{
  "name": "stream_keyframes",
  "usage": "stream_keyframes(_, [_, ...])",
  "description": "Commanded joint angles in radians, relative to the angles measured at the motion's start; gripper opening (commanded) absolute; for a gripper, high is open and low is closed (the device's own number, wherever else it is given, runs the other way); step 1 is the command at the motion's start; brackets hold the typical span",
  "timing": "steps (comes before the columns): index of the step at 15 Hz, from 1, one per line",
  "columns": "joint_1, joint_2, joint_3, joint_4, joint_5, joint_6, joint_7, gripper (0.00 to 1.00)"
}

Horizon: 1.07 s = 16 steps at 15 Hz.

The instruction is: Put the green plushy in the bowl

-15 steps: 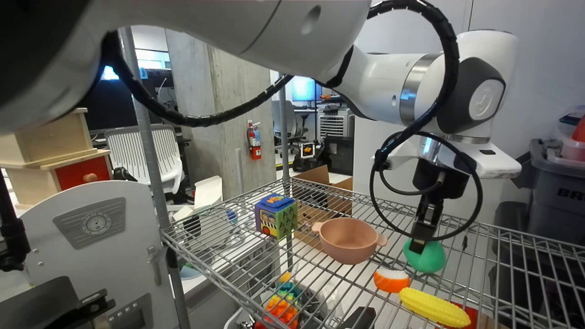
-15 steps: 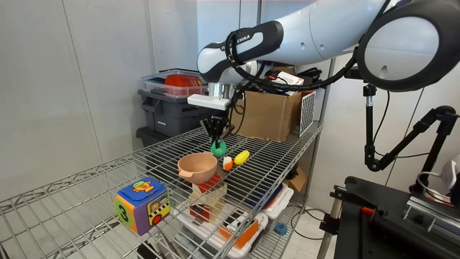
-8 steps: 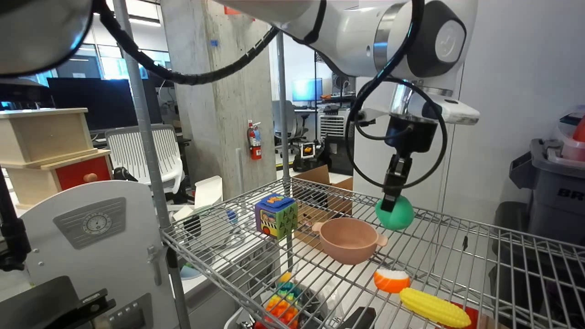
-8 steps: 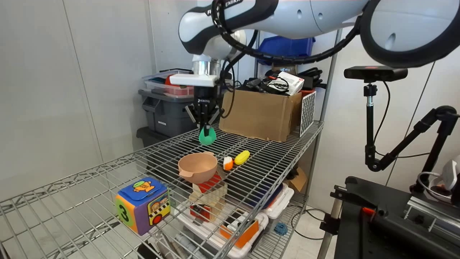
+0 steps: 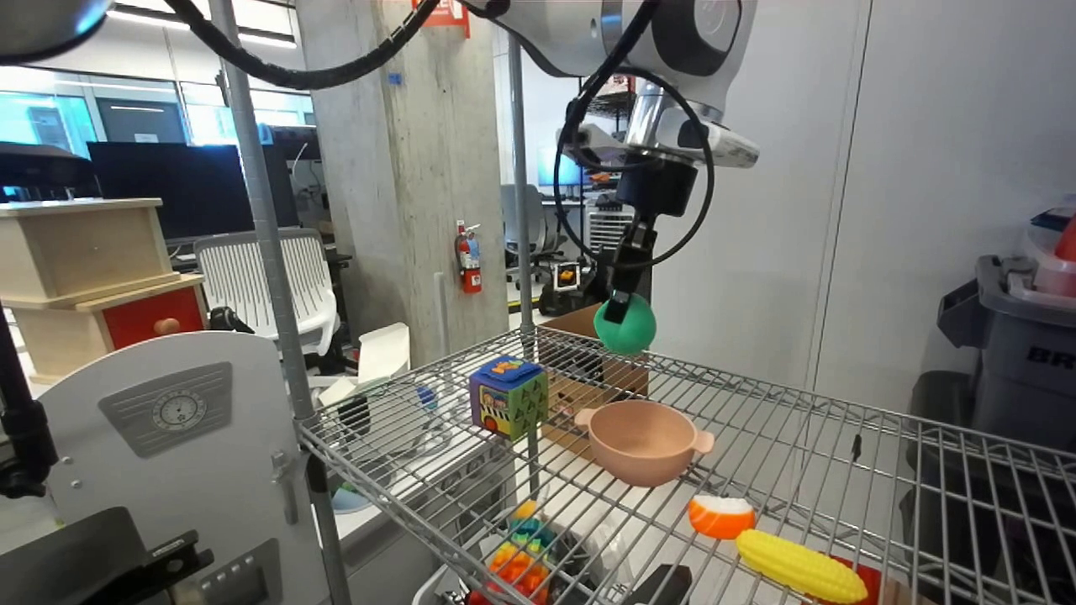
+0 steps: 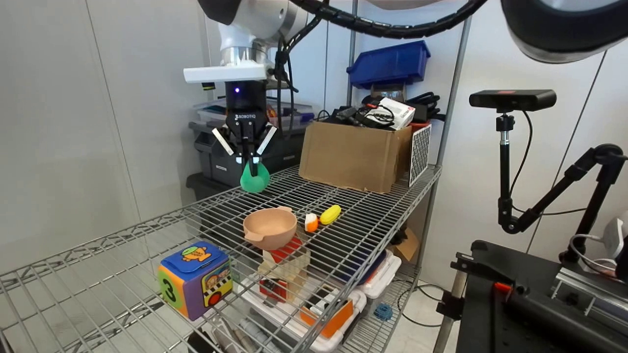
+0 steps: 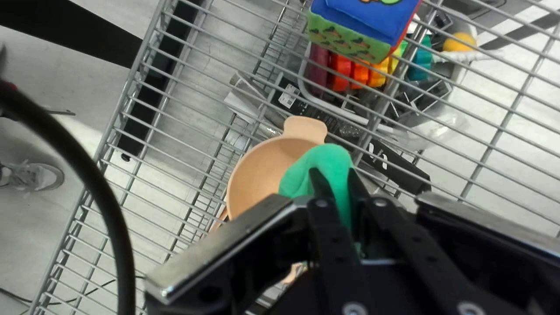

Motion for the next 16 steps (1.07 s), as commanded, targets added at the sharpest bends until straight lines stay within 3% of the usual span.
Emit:
stream_keyframes(1, [-0.012, 0.038, 0.005, 0.044, -0.001, -0.049, -0.019, 0.03])
stream_keyframes(13, [-0.059, 0.118, -0.005, 0.043, -0.008, -0.047, -0.054, 0.03])
stream_keyframes(14, [-0.058, 0.113, -0.007, 0.029, -0.009, -0.035, -0.056, 0.36])
stream_keyframes(15, [-0.058, 0.112, -0.006, 0.025, -0.009, -0.037, -0.060, 0.37])
stream_keyframes(16, [-0.058, 0.112, -0.008, 0.025, -0.011, -0.038, -0.066, 0.44])
